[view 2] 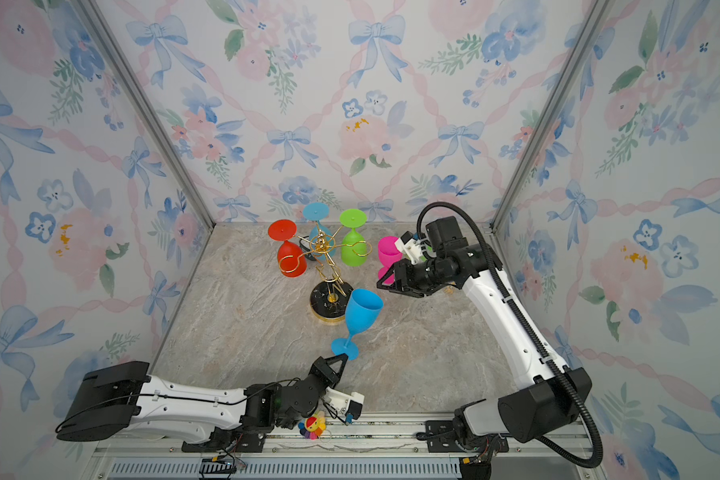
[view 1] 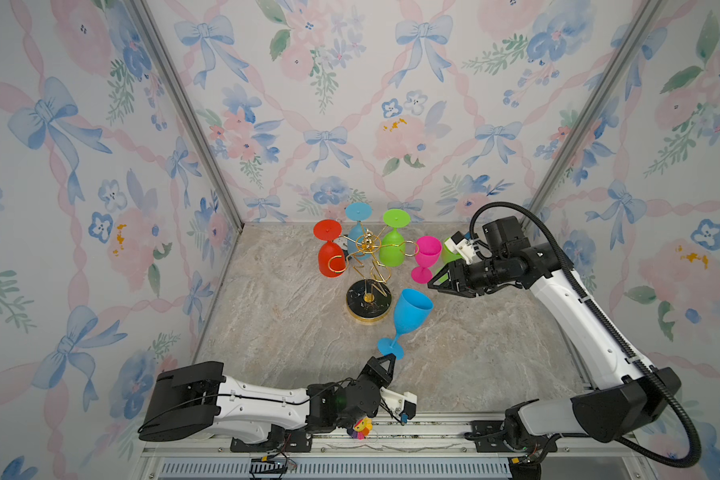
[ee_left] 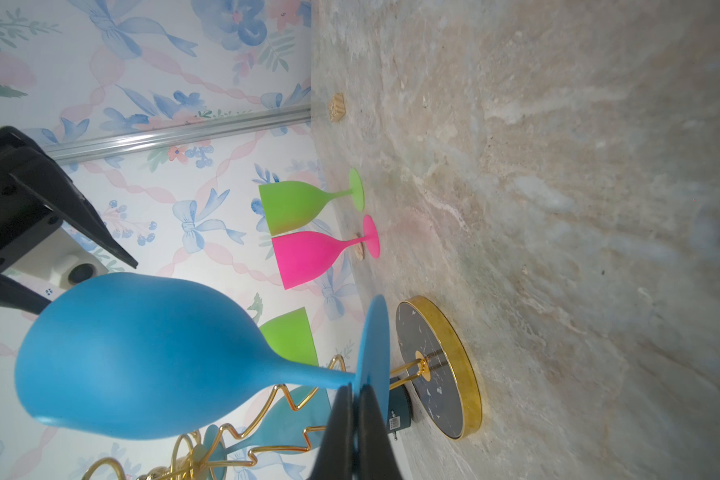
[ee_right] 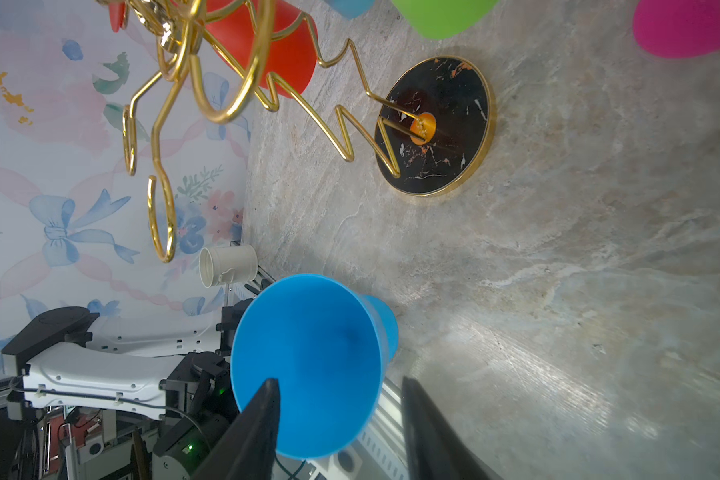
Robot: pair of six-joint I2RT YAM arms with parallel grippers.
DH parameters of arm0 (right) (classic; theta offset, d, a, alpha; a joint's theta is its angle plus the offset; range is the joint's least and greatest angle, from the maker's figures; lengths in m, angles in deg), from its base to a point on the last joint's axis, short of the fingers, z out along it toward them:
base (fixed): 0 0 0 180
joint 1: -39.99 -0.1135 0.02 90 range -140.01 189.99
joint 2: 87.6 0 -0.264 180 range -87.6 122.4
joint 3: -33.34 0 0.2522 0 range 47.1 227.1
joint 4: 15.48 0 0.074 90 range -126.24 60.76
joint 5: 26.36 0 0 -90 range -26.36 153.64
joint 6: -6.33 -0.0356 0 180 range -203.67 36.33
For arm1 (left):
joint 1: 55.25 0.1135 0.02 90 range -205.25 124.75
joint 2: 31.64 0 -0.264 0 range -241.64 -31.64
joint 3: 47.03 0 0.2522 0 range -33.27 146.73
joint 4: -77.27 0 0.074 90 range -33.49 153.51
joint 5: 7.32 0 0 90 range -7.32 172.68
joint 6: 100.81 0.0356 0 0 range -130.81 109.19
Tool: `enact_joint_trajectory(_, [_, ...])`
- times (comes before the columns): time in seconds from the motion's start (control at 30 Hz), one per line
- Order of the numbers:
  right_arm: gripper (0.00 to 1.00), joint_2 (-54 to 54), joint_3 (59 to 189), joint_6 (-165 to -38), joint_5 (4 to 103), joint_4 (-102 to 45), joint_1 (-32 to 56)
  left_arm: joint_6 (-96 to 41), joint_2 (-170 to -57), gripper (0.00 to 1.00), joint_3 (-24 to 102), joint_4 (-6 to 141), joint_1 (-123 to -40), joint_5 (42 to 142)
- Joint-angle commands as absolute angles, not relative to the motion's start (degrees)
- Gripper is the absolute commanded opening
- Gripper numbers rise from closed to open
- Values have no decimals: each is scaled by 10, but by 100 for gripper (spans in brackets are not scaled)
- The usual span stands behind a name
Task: Take the wine glass off the wine glass rack
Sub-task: 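Close the right gripper on the blue glass bowl while the left holds the base, then open the left gripper off the blue glass base while the right carries it away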
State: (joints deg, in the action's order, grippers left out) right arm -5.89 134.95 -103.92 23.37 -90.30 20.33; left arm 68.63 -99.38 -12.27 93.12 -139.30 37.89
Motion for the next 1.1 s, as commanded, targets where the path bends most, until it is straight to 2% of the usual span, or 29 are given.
enact_joint_trajectory(0.0, [49,-44,1367,-1018,240,-942,190,723,-984,0,-134,977,-1396,352])
enact_joint_trajectory(0.33, [44,-27,1369,-999,268,-957,172,755,-991,0,-153,1008,-1396,335])
enact_joint_trajectory(1.07, [25,-4,1359,-999,251,-945,152,814,-1003,0,-181,1066,-1395,313])
